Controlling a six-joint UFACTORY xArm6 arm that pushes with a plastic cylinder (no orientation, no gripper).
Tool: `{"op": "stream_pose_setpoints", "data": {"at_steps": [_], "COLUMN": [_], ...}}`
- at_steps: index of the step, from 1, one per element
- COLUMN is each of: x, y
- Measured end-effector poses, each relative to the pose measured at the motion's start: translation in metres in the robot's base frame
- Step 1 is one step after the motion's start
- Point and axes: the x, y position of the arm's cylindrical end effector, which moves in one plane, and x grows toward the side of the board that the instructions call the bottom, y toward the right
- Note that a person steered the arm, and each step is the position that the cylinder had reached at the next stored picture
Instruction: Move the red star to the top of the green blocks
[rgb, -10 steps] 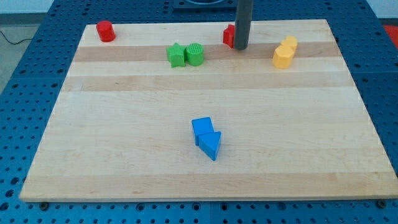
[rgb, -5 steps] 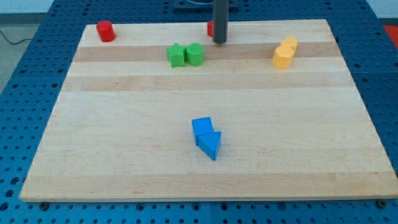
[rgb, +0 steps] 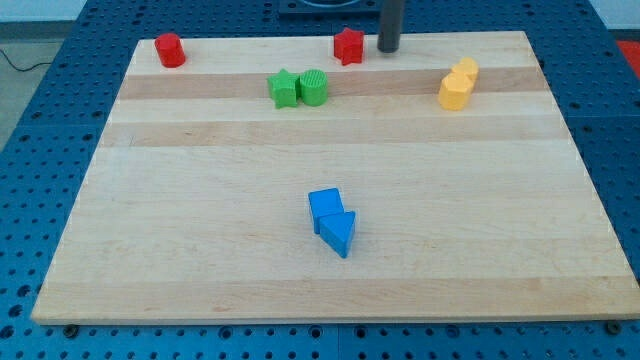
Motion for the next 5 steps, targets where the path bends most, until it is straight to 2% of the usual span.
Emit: {"op": "stream_pose_setpoints", "data": {"at_steps": [2,3,5], "x": [0.000,0.000,0.033], "y": [-0.070,-0.080,-0.016]}}
